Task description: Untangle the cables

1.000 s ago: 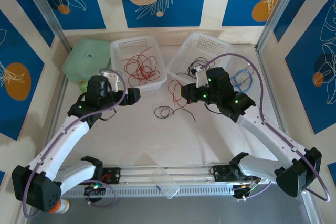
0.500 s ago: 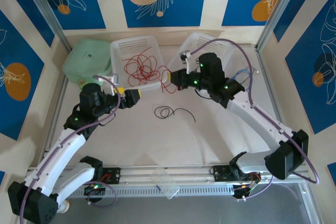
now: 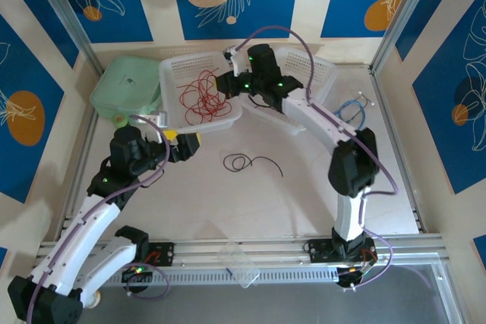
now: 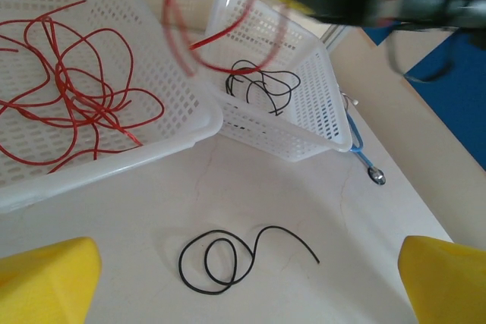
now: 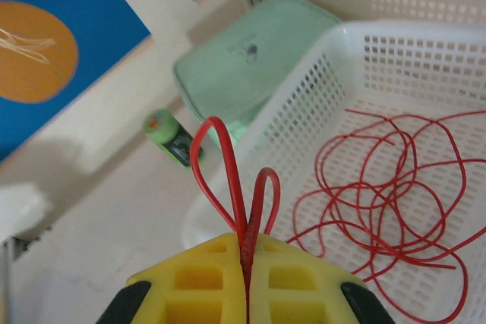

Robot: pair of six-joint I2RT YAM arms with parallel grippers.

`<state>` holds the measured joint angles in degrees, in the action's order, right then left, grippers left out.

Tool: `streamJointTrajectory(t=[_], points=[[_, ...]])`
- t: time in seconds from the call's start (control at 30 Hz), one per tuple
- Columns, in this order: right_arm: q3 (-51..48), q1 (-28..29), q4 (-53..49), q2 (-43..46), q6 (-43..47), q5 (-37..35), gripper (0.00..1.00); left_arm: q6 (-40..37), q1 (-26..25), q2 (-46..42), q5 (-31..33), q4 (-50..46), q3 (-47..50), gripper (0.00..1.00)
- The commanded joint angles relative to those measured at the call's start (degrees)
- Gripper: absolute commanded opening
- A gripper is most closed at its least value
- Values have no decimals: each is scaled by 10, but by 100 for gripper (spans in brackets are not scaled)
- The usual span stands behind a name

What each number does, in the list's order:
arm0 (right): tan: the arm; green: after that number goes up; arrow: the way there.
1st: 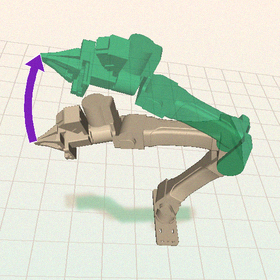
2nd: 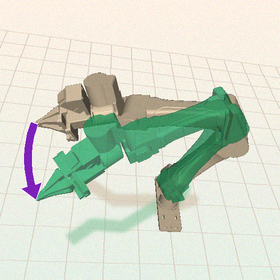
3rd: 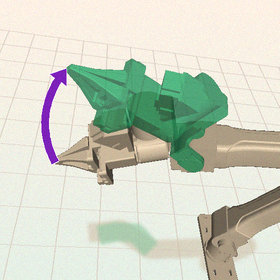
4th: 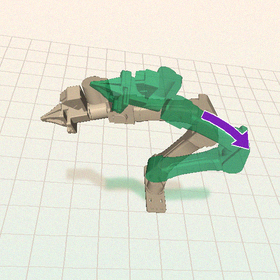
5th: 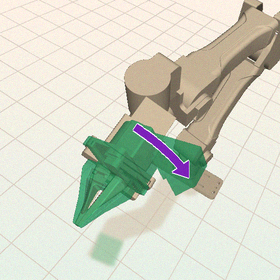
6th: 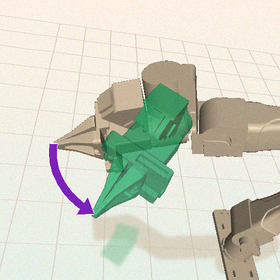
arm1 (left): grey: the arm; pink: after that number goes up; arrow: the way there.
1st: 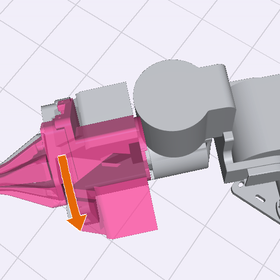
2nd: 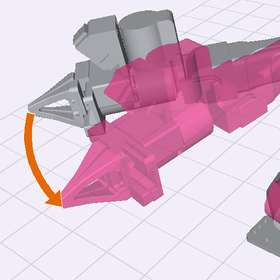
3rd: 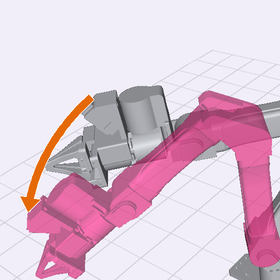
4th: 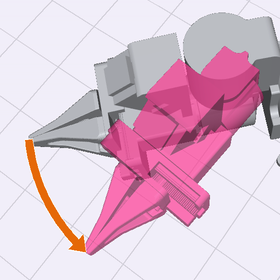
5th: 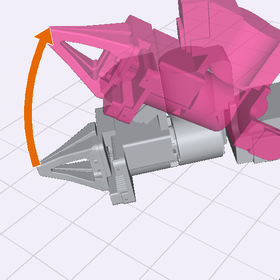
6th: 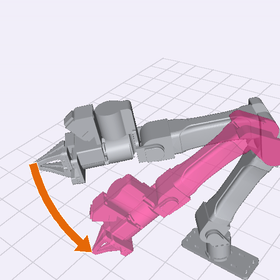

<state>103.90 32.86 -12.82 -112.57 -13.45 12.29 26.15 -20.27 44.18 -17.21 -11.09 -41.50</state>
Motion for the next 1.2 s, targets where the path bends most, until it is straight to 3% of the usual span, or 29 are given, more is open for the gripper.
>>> streamJointTrajectory(t=[0.0, 0.4, 0.47, 0.57, 0.63, 0.7, 0.97, 1.17], points=[[71, -2, -45, -68, 33, 5, 0, -22, -1, -15, -9, -54, -32, 100], [286, 6, -142, -289, 3, -46, 1, -43, -3, -5, 6, -181, -100, 100], [307, 9, -157, -305, 2, -63, 12, -49, -3, 2, 8, -202, -114, 100], [321, 8, -168, -313, -5, -86, 36, -56, -7, 11, 10, -225, -129, 100], [328, 6, -174, -312, -13, -101, 50, -57, -10, 15, 12, -235, -136, 100], [338, 3, -186, -309, -16, -111, 56, -57, -17, 18, 17, -244, -140, 100], [336, 2, -217, -226, -11, -161, 65, -65, -91, 62, 83, -304, -177, 95], [200, -7, -213, -59, -39, -227, 64, -73, -195, 135, 187, -354, -227, 93]])
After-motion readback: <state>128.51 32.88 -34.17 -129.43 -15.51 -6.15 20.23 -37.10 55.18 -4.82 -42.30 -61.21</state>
